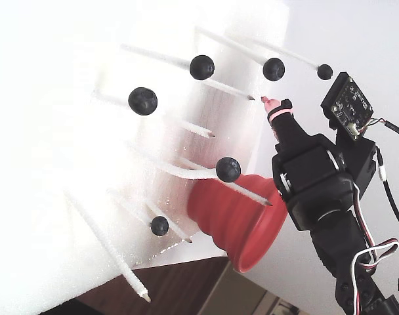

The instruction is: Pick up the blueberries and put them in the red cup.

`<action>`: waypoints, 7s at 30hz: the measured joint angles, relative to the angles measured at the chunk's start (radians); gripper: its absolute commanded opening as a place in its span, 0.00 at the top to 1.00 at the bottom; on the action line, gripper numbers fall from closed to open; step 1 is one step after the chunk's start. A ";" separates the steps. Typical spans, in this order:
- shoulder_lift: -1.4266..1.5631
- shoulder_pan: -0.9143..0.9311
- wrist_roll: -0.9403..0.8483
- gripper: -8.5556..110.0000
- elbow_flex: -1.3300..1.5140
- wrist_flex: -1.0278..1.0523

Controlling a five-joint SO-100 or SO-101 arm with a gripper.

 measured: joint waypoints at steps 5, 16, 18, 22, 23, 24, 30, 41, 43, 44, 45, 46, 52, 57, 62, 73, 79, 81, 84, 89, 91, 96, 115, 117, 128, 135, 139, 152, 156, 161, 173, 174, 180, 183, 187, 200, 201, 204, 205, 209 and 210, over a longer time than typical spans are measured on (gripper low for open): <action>0.018 0.025 -0.008 0.85 0.021 0.026; 0.060 0.058 -0.018 0.85 0.049 0.074; 0.078 0.066 -0.020 0.85 0.049 0.080; 0.092 0.078 -0.020 0.85 0.049 0.098; 0.092 0.080 -0.018 0.85 0.049 0.098; 0.092 0.084 -0.020 0.85 0.049 0.100; 0.104 0.101 -0.023 0.85 0.051 0.156; 0.224 0.132 -0.018 0.85 0.087 0.247; 0.232 0.140 -0.021 0.85 0.092 0.264; 0.233 0.143 -0.020 0.85 0.092 0.265; 0.233 0.147 -0.021 0.85 0.092 0.273; 0.233 0.150 -0.026 0.84 0.092 0.281; 0.235 0.172 -0.028 0.84 0.098 0.327; 0.296 0.189 -0.043 0.84 0.124 0.365; 0.324 0.209 -0.046 0.84 0.126 0.390; 0.334 0.256 -0.069 0.84 0.141 0.442; 0.383 0.279 -0.066 0.84 0.152 0.465; 0.394 0.284 -0.072 0.84 0.152 0.471; 0.413 0.293 -0.077 0.84 0.155 0.492; 0.440 0.325 -0.080 0.84 0.204 0.499; 0.448 0.341 -0.095 0.84 0.215 0.502; 0.448 0.367 -0.098 0.84 0.227 0.505; 0.448 0.422 -0.106 0.80 0.253 0.505; 0.448 0.425 -0.109 0.80 0.253 0.505; 0.528 0.425 -0.092 0.81 0.284 0.578; 0.592 0.397 -0.081 0.81 0.334 0.601; 0.611 0.370 -0.083 0.81 0.342 0.612; 0.653 0.285 -0.034 0.81 0.368 0.644; 0.676 0.255 -0.014 0.81 0.383 0.649; 0.713 0.221 0.008 0.81 0.397 0.678; 0.877 0.141 0.055 0.81 0.462 0.792; 0.885 0.141 0.058 0.81 0.463 0.793; 0.900 0.117 0.074 0.81 0.463 0.825; 0.904 0.098 0.089 0.81 0.463 0.839; 0.904 0.072 0.110 0.81 0.463 0.851; 0.881 -0.003 0.179 0.81 0.463 0.825; 0.873 -0.009 0.183 0.81 0.463 0.822; 0.851 -0.017 0.187 0.81 0.463 0.805; 0.845 -0.018 0.187 0.81 0.469 0.798; 0.819 -0.031 0.187 0.81 0.502 0.770; 0.813 -0.034 0.187 0.81 0.508 0.759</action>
